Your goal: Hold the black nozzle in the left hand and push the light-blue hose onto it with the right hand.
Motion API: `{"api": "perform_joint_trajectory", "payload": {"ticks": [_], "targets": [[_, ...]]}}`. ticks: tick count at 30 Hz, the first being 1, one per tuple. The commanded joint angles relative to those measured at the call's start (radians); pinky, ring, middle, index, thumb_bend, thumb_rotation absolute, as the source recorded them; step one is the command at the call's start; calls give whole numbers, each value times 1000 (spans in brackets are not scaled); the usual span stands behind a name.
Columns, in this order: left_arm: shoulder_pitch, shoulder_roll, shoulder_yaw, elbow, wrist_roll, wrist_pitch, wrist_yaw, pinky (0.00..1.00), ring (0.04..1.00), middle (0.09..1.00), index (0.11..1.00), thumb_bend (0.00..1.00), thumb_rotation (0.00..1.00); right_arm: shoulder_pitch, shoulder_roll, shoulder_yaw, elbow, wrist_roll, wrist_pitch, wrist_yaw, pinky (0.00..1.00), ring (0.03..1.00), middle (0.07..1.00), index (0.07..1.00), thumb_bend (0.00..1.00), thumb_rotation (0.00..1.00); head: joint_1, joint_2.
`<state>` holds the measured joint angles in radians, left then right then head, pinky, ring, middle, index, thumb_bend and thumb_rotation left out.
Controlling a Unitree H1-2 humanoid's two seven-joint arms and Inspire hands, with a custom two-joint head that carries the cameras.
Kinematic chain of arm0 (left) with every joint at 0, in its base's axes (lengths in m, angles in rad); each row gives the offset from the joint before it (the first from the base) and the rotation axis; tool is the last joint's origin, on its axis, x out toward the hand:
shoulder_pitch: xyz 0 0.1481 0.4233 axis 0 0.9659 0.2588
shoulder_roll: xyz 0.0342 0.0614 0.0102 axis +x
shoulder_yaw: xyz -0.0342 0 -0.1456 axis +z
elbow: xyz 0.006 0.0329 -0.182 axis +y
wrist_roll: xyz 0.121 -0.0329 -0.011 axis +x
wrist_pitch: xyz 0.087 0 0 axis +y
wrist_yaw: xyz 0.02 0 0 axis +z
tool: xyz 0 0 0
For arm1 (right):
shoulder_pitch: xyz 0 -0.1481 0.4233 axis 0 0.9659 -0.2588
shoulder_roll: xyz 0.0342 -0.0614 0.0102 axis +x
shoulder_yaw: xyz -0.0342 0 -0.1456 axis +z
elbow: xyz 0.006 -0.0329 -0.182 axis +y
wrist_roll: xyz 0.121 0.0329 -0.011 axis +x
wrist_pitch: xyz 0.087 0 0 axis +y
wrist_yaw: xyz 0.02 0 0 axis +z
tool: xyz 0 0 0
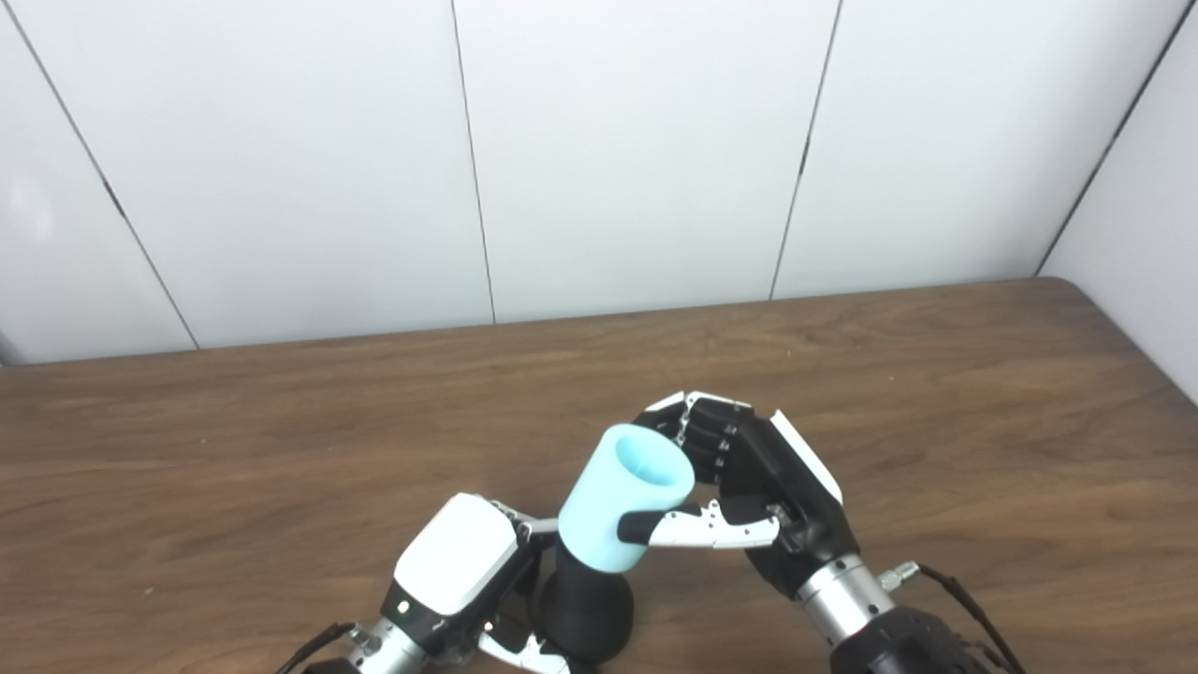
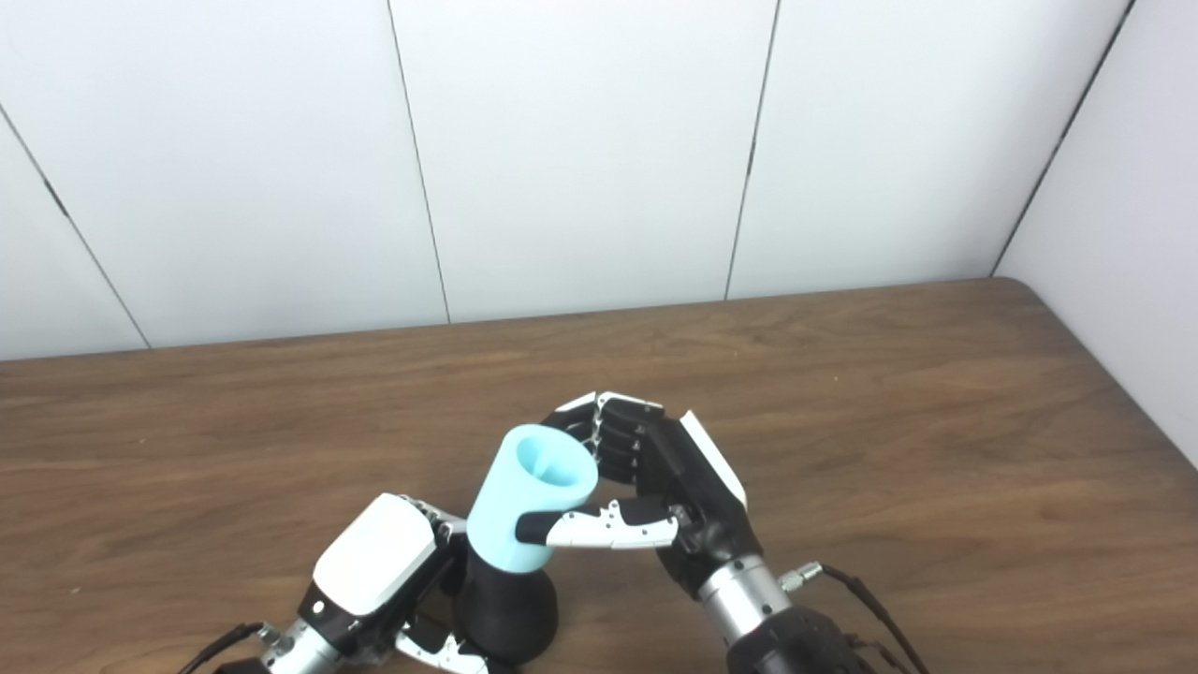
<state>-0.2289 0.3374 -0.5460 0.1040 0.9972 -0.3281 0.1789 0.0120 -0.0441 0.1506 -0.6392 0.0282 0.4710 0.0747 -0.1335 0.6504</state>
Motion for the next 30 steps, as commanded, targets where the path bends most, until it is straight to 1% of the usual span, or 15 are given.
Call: {"api": "perform_joint_trajectory", "payload": {"ticks": [1,4,9,13,14,16,17,18,19,21,23,24,25,28,30], "targets": [[68,-17,-36,65,26,15,-11,96,150,226,482,518,39,-17,4,5,-6,-1,-4,7,391,457,489,477,522,0,2,2],[69,-17,-37,61,27,19,-16,94,148,224,482,518,39,-13,7,14,5,-5,-3,10,385,456,488,477,522,0,2,2],[73,-18,-36,55,23,20,-19,103,158,237,482,517,39,-9,11,24,12,-18,-4,6,401,472,489,477,522,0,0,2],[70,-17,-37,60,29,18,-13,99,155,234,482,518,39,-8,10,40,32,-59,-48,3,395,473,492,475,522,0,0,-3],[70,-18,-37,62,28,16,-12,97,154,233,482,518,39,-8,8,44,37,-71,-65,3,380,468,493,474,523,0,0,-3],[71,-18,-37,64,28,16,-9,94,150,224,482,518,39,-11,-1,54,53,-101,-124,4,323,430,490,476,523,0,1,-3],[71,-18,-37,65,27,14,-7,93,149,222,482,518,39,-12,-7,60,61,-123,-158,3,293,400,487,479,523,0,1,-3],[70,-18,-37,67,26,12,-5,96,151,227,482,518,39,-14,-17,69,70,-157,-200,0,226,330,481,486,523,0,1,-3],[70,-18,-37,69,24,10,-4,96,153,230,482,518,39,-17,-29,79,80,-196,-247,-2,203,305,477,490,523,0,1,-3],[70,-17,-37,69,24,12,-6,95,153,231,482,518,39,-22,-47,94,98,-260,-327,-5,209,304,480,487,523,0,1,-3],[69,-17,-38,68,28,14,-7,95,153,230,482,518,39,-25,-59,103,112,-311,-383,-9,204,292,480,486,523,0,1,-4],[69,-16,-40,66,29,15,-10,96,155,233,482,518,39,-27,-62,105,116,-329,-402,-9,195,280,473,495,523,0,1,-4],[69,-16,-40,65,28,14,-10,97,156,235,482,518,39,-27,-62,105,118,-343,-411,-8,163,242,443,514,520,0,2,-4],[70,-18,-38,67,25,12,-5,92,149,224,482,518,39,-30,-61,105,122,-374,-437,-4,84,134,466,484,526,0,2,-4],[70,-18,-39,65,28,16,-10,95,154,234,482,518,40,-33,-60,104,123,-391,-450,-2,63,108,468,481,527,0,2,-4]]}}
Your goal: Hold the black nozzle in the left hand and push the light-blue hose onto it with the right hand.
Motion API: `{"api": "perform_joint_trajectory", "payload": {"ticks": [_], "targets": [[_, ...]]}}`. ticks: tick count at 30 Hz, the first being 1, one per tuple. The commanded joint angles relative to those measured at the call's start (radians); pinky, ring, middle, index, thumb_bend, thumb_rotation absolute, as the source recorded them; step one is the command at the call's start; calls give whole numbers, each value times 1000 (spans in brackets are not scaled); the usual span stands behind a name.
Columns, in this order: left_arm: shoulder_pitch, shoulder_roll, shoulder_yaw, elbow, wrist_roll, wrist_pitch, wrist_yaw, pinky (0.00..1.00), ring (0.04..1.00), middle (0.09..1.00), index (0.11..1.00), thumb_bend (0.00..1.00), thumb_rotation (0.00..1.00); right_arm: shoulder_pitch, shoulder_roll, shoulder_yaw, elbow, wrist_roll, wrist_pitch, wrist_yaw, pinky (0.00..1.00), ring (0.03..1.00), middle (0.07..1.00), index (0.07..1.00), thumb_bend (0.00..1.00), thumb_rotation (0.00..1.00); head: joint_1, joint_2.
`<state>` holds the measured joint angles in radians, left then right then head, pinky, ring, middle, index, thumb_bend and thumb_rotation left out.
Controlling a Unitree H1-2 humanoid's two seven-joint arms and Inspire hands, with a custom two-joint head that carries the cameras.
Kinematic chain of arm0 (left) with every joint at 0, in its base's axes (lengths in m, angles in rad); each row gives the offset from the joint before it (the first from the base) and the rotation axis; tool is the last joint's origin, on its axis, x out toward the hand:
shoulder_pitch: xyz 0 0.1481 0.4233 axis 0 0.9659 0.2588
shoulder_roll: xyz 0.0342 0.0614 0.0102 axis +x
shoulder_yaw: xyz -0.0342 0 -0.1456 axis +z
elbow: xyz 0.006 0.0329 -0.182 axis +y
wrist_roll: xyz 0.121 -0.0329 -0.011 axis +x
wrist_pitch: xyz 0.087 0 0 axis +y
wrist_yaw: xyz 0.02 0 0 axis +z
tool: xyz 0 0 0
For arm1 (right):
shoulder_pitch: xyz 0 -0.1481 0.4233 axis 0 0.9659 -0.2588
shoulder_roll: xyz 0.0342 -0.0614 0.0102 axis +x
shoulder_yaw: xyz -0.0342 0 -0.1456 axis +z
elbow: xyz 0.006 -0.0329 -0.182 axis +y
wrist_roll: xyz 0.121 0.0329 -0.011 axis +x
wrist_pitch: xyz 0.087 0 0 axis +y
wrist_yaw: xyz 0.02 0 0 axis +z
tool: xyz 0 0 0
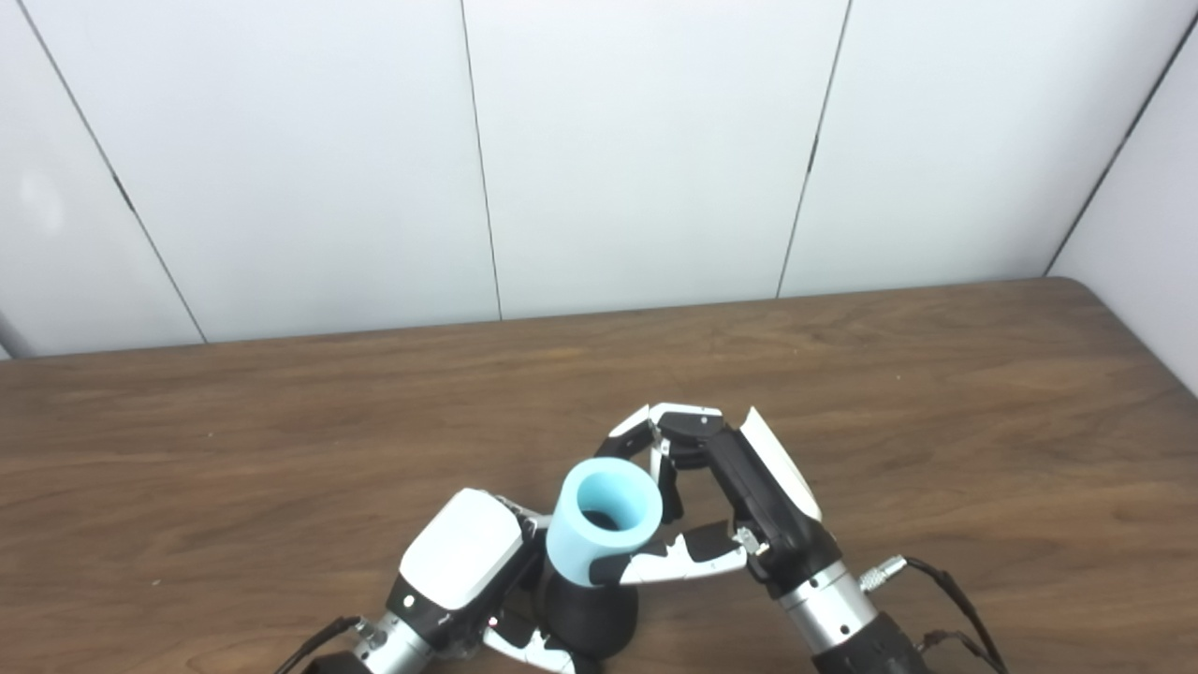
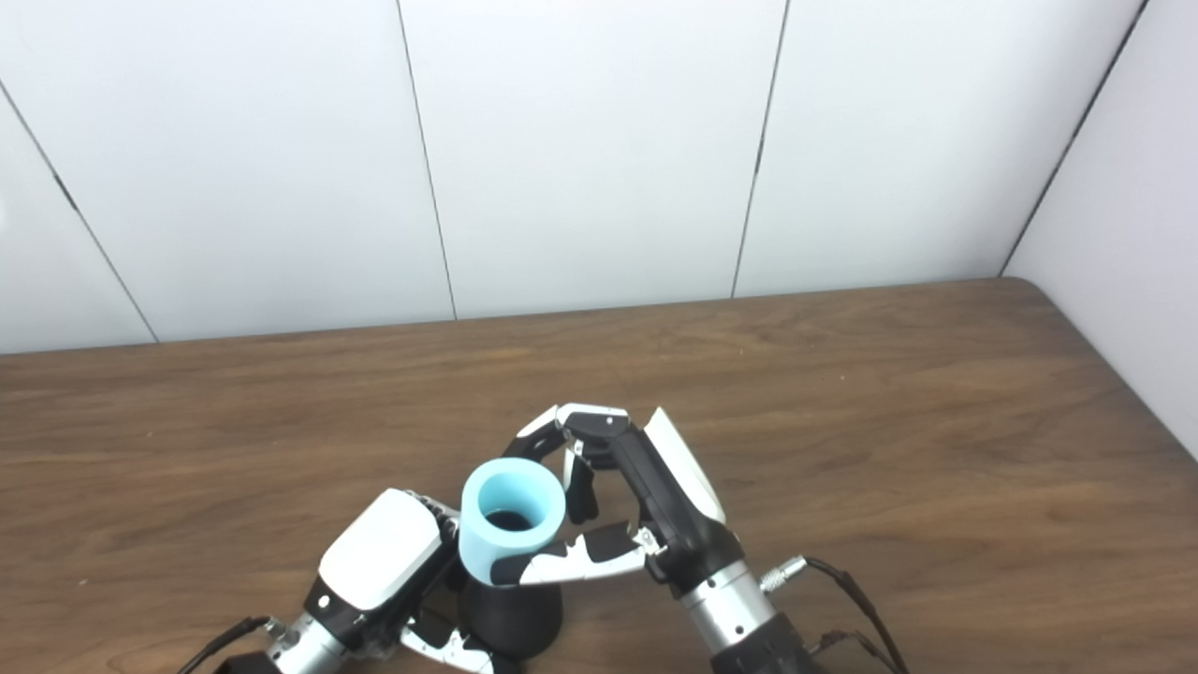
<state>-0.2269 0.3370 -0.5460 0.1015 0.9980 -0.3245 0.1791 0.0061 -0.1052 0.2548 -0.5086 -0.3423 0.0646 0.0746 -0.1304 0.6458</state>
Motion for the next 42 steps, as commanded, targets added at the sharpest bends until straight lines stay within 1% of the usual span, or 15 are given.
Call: {"api": "perform_joint_trajectory", "payload": {"ticks": [1,4,7,9,13,22,27,30,34,38,42], "targets": [[68,-17,-39,66,28,14,-13,96,154,233,482,518,40,-29,1,0,-10,-31,-47,-1,59,103,469,481,528,0,-1,1],[68,-17,-38,65,26,14,-14,103,164,250,482,518,40,-36,-3,-1,-34,-73,-37,13,52,97,469,480,529,0,-1,1],[67,-18,-38,70,25,11,-9,100,157,236,482,518,39,-44,-8,-4,-62,-109,-19,34,68,119,470,480,529,0,-6,-1],[66,-17,-39,70,27,14,-13,104,161,243,482,518,39,-49,-9,-9,-77,-124,-7,50,73,121,470,480,529,0,-6,-3],[67,-19,-38,73,23,11,-11,101,158,237,482,517,39,-56,-8,-18,-106,-147,34,85,59,100,469,480,530,0,-7,-4],[64,-21,-41,72,28,19,-22,111,173,260,482,517,39,-73,-8,-30,-139,-161,112,153,52,96,469,480,529,0,-7,-6],[64,-24,-41,75,31,20,-14,95,151,226,482,519,39,-83,-7,-33,-155,-168,156,181,67,113,469,480,529,0,-7,-7],[63,-24,-42,73,32,20,-18,102,158,236,482,518,39,-89,-6,-34,-159,-170,169,189,74,119,469,480,529,0,-7,-7],[62,-25,-41,76,28,18,-17,97,152,228,482,518,39,-97,-4,-37,-162,-169,179,199,74,118,469,480,528,0,-7,-8],[62,-26,-42,78,33,21,-14,99,157,235,482,518,39,-107,-7,-30,-175,-190,214,223,75,119,469,480,528,0,-8,-9],[63,-27,-42,76,32,23,-15,101,158,235,482,518,39,-113,-9,-26,-180,-210,221,239,77,122,469,480,528,0,-6,-9]]}}
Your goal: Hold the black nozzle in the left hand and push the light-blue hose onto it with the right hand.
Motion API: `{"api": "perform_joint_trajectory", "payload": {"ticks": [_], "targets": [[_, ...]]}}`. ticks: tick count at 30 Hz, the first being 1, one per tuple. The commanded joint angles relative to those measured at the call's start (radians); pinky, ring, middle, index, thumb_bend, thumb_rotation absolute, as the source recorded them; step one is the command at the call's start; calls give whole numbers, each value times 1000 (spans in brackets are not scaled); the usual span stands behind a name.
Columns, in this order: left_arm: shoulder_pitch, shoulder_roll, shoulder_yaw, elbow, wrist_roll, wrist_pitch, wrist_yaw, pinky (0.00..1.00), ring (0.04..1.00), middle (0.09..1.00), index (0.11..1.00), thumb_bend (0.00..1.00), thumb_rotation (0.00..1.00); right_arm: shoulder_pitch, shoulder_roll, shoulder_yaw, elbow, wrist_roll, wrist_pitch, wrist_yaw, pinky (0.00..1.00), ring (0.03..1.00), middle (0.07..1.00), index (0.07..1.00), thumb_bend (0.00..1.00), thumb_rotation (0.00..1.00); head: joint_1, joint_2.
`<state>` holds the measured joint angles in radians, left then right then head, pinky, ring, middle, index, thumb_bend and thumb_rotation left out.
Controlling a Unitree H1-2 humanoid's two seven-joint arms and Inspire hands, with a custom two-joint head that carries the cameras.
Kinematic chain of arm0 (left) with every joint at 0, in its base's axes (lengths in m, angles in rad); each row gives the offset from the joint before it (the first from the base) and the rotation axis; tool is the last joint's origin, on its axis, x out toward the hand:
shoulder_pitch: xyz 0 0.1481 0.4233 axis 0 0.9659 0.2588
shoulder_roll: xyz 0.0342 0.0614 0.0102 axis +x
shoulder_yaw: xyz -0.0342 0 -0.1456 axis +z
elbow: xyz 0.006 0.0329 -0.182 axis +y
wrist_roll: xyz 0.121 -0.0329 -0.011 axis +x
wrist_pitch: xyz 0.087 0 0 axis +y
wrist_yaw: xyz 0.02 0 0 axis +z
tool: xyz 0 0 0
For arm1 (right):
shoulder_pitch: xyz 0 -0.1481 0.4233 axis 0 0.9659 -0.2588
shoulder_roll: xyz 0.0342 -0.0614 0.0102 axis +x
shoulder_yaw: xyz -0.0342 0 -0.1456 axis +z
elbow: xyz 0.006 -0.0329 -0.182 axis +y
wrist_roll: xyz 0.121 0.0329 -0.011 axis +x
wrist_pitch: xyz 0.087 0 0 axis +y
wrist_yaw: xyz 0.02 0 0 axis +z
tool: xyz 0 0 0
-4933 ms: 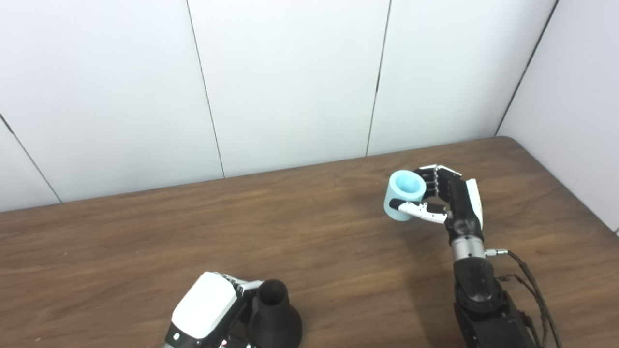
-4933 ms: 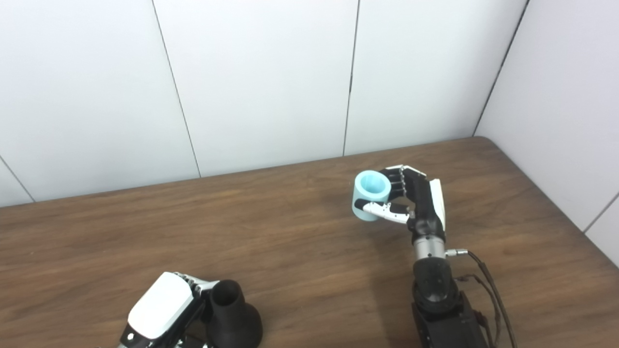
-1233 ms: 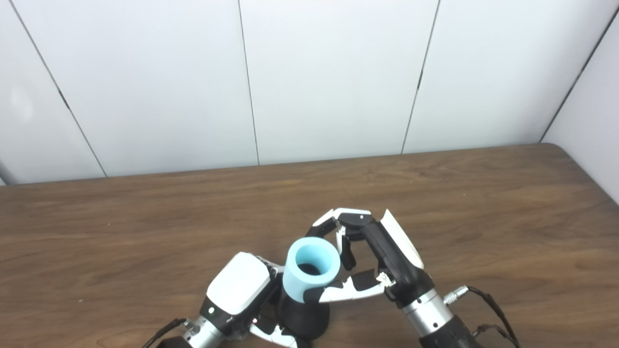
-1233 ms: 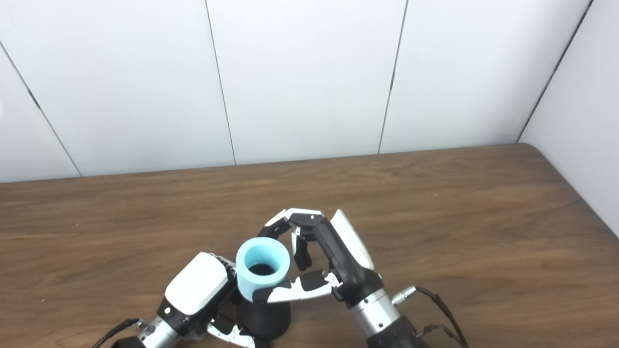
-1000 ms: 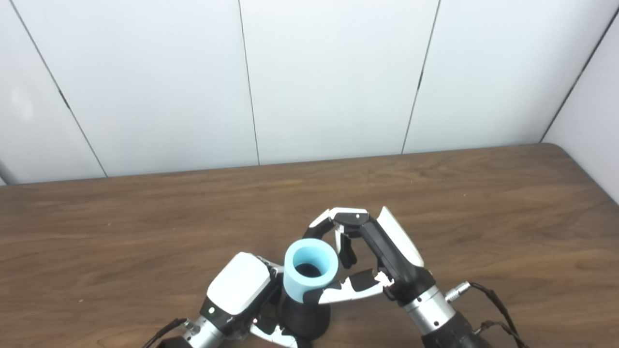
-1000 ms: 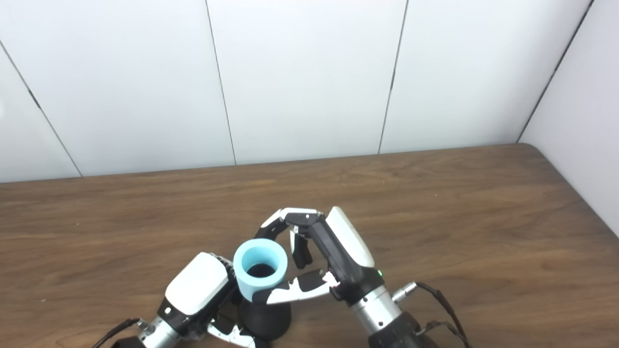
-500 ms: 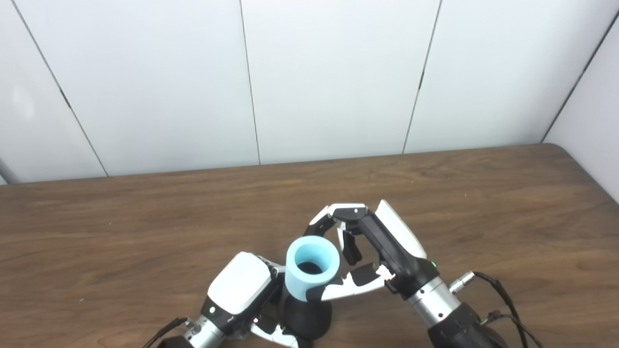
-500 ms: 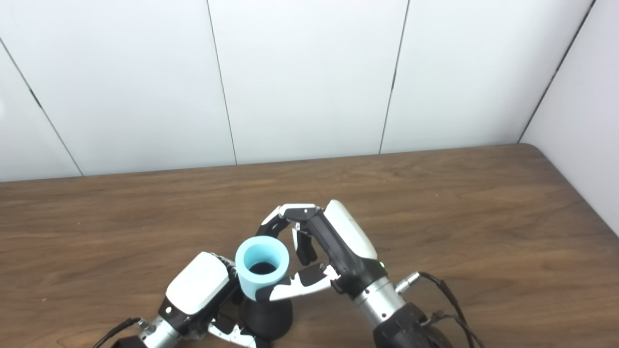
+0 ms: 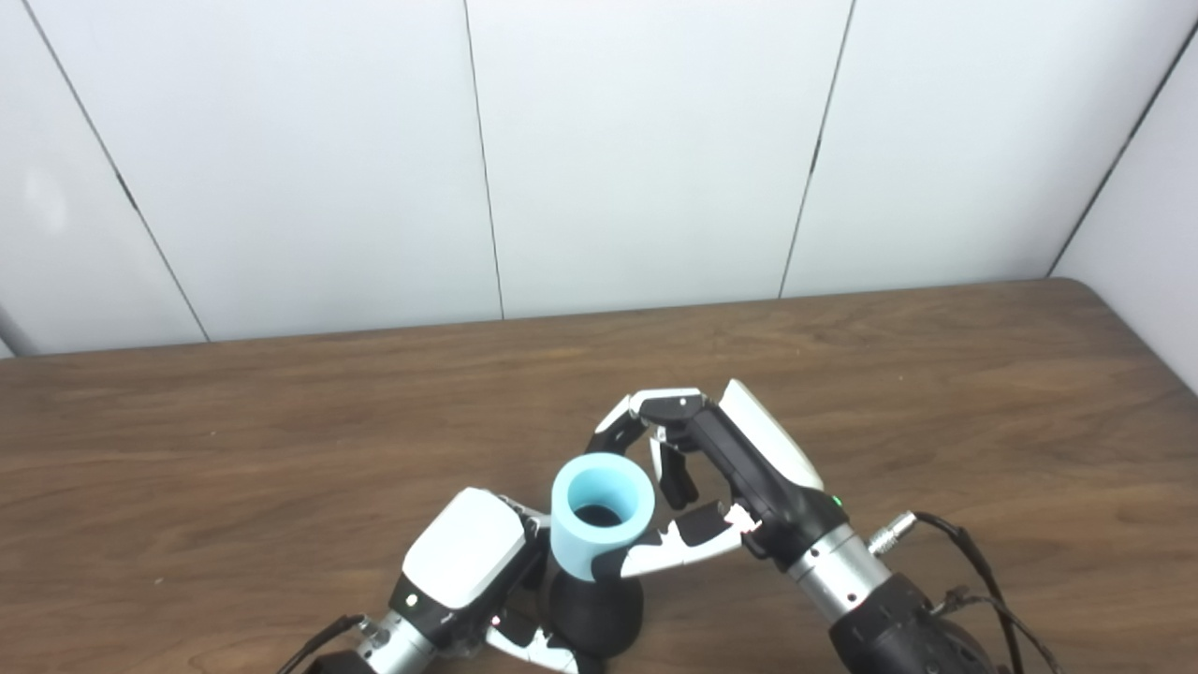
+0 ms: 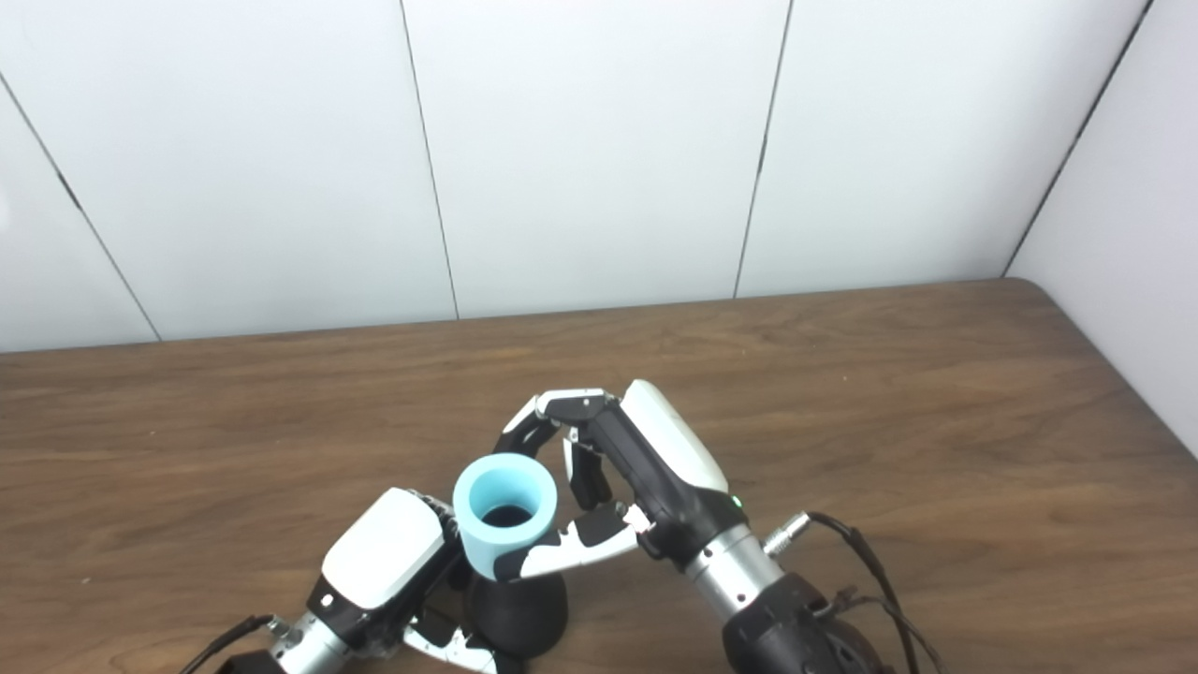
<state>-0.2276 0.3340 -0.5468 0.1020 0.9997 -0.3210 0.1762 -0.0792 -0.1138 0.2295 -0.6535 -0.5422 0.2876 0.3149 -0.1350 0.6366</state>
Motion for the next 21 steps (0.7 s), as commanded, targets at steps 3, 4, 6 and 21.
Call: {"api": "perform_joint_trajectory", "payload": {"ticks": [3,4,6,21], "targets": [[65,-22,-43,70,35,24,-20,100,157,232,482,518,39,-30,2,2,-38,-13,4,7,77,122,469,480,529,0,1,4],[65,-22,-43,71,36,23,-16,102,158,234,482,518,39,-30,2,2,-38,-8,4,7,74,118,469,480,529,0,1,4],[65,-21,-44,70,39,23,-14,101,157,234,482,518,39,-30,2,2,-35,4,7,9,69,112,469,480,529,0,1,6],[69,-14,-44,62,52,25,-10,102,161,240,482,519,40,-21,-10,16,-45,-9,65,43,67,112,469,480,528,0,1,15]]}}
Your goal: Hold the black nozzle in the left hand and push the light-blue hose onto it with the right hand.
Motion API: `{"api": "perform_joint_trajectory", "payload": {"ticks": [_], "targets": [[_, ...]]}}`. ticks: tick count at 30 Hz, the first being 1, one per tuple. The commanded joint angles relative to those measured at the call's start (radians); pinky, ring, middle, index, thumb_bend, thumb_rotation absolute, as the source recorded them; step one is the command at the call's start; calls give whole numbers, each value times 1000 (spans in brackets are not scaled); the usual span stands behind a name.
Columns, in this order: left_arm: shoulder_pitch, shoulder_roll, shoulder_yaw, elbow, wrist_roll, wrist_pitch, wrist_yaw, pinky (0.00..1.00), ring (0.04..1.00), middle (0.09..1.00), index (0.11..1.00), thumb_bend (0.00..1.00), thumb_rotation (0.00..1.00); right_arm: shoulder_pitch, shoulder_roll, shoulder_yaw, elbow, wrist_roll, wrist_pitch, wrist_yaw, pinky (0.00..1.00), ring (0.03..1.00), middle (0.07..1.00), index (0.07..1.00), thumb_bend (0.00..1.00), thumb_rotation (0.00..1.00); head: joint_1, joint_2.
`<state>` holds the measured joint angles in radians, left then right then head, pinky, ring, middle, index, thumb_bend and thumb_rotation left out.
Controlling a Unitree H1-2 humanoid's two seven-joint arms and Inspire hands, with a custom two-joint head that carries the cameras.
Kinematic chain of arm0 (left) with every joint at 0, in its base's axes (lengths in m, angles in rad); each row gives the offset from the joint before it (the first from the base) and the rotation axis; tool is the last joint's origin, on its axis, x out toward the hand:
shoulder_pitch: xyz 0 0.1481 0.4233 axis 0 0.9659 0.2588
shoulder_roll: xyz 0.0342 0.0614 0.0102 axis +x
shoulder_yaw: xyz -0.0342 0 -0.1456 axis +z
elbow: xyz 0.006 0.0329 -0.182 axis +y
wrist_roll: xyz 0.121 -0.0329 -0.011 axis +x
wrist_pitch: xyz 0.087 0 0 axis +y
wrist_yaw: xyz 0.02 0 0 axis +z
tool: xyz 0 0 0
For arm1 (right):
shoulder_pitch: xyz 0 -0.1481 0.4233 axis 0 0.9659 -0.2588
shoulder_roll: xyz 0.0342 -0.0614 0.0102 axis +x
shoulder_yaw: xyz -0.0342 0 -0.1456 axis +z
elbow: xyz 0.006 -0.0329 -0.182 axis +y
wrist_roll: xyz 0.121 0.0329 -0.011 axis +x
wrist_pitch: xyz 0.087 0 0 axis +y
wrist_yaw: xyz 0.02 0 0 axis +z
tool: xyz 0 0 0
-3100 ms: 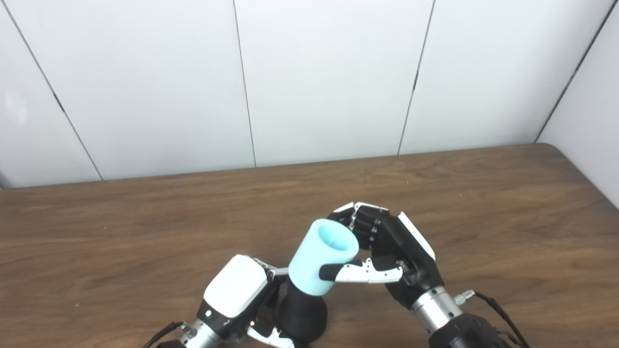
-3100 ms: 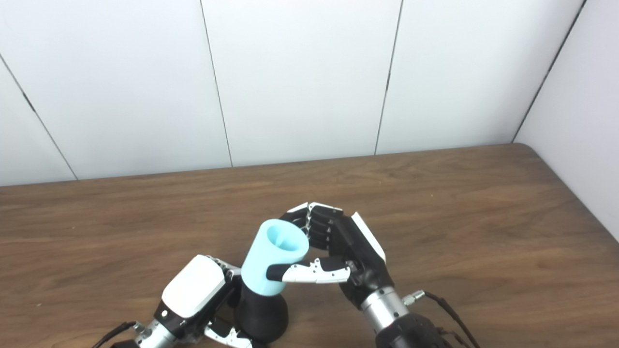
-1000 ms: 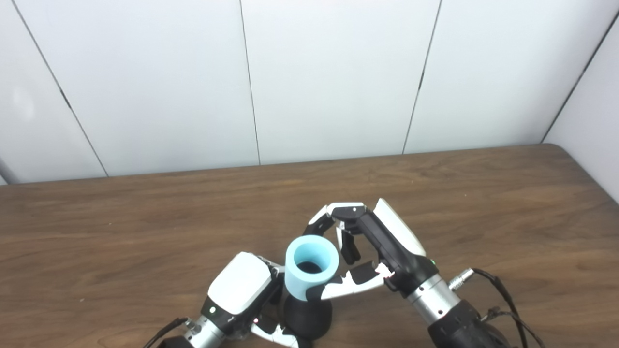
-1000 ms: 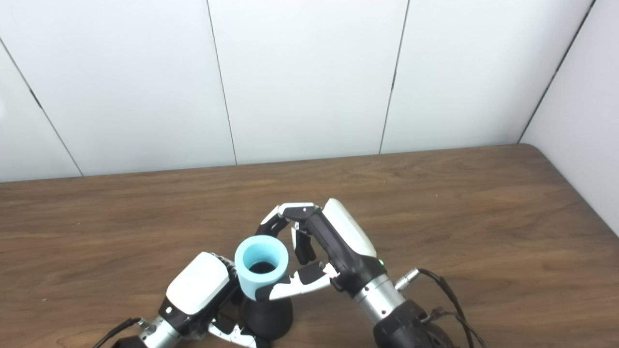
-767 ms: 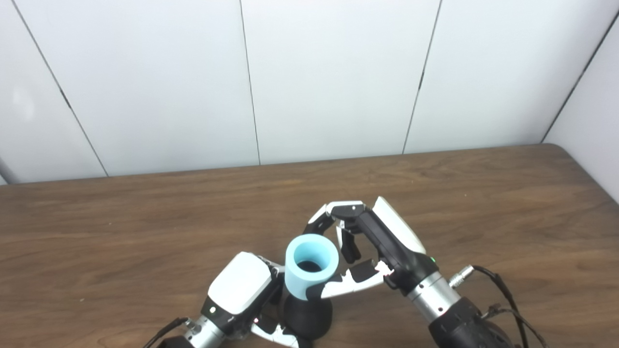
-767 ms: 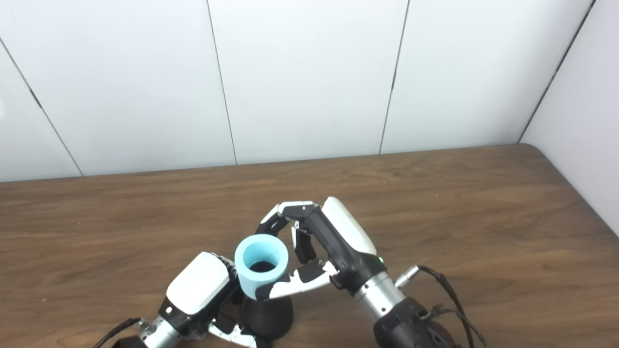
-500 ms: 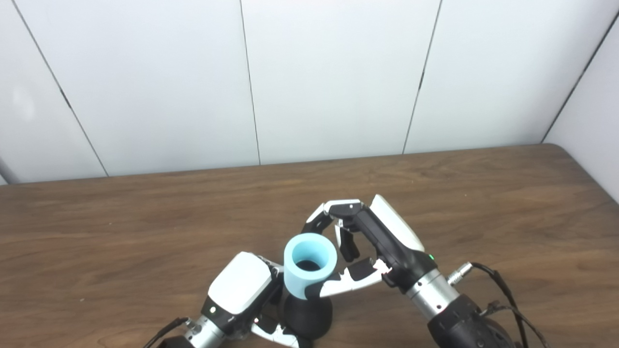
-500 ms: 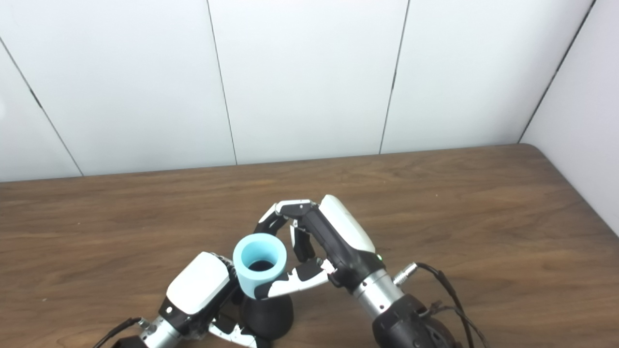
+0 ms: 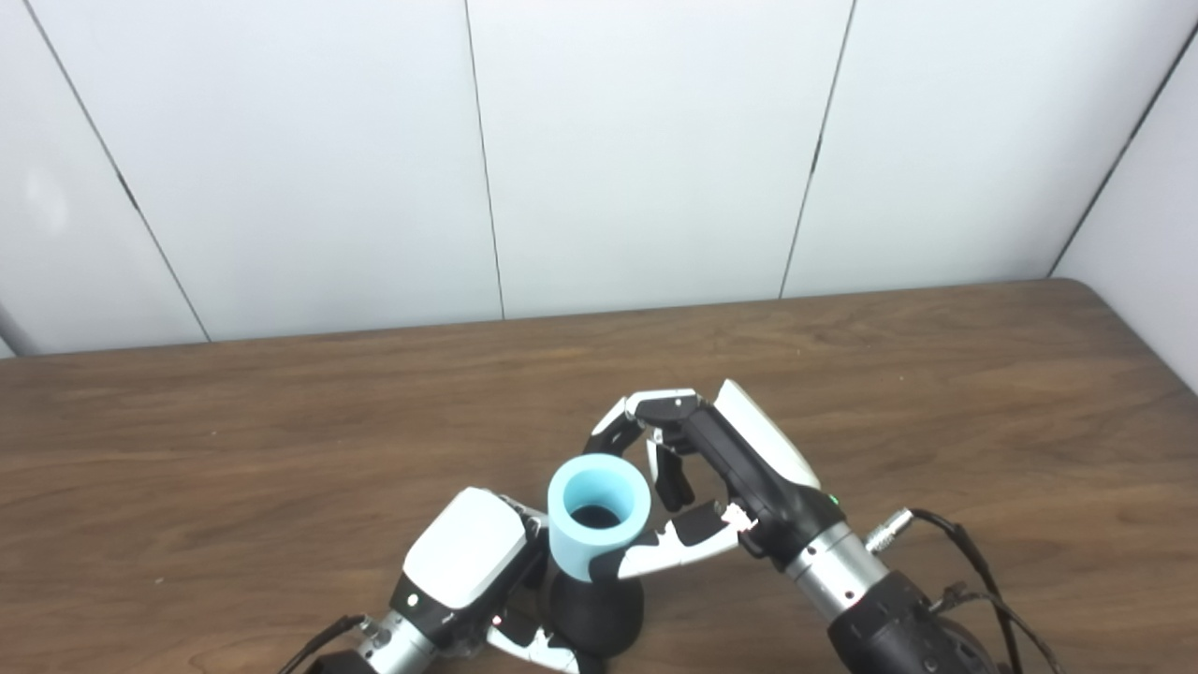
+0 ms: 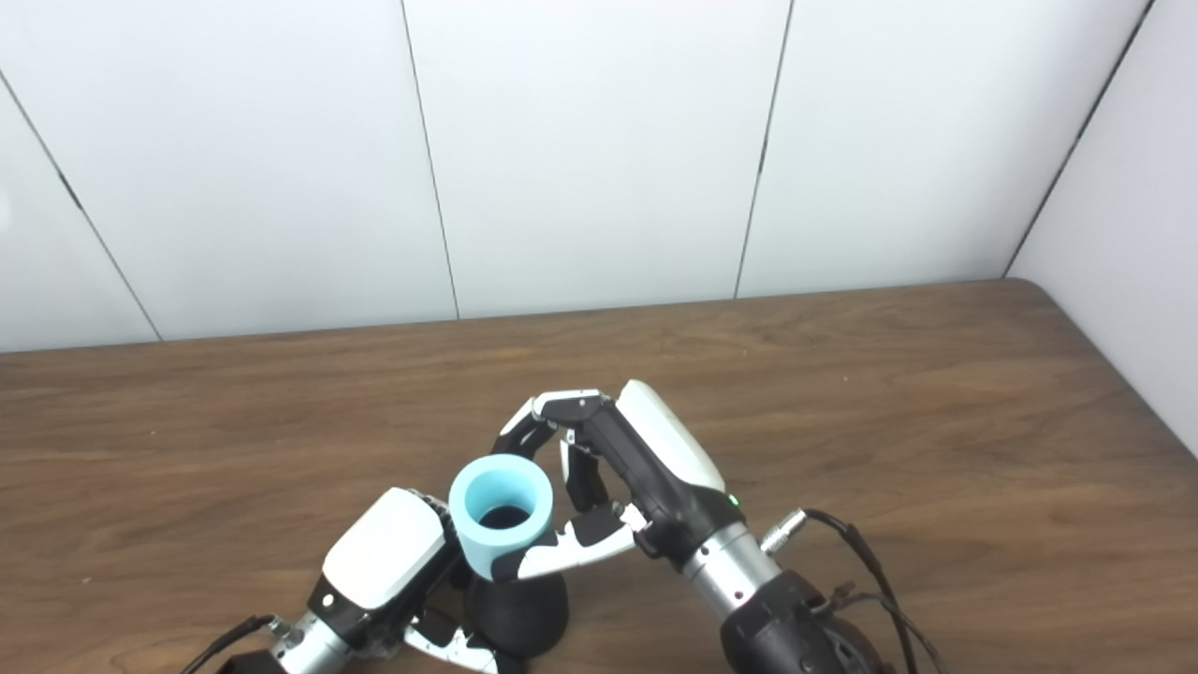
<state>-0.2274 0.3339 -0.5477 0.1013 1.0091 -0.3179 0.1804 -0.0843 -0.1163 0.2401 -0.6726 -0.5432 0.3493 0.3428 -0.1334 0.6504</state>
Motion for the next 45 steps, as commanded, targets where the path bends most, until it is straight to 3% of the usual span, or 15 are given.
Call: {"api": "perform_joint_trajectory", "payload": {"ticks": [1,16,34,45], "targets": [[68,-13,-44,62,46,21,-11,100,157,235,482,519,40,-16,-9,6,-28,-7,9,18,81,134,470,480,528,0,-1,1],[70,-12,-45,54,47,24,-19,96,153,230,481,518,39,-28,-23,17,-56,-16,98,64,73,124,469,480,528,0,0,4],[72,-10,-46,49,45,27,-27,98,157,235,482,518,39,11,-16,12,-25,-1,26,-4,102,158,470,480,528,0,2,5],[73,-8,-47,52,49,22,-14,100,157,233,481,519,40,20,-14,12,-19,-8,18,-18,65,111,469,480,529,0,2,7]]}}
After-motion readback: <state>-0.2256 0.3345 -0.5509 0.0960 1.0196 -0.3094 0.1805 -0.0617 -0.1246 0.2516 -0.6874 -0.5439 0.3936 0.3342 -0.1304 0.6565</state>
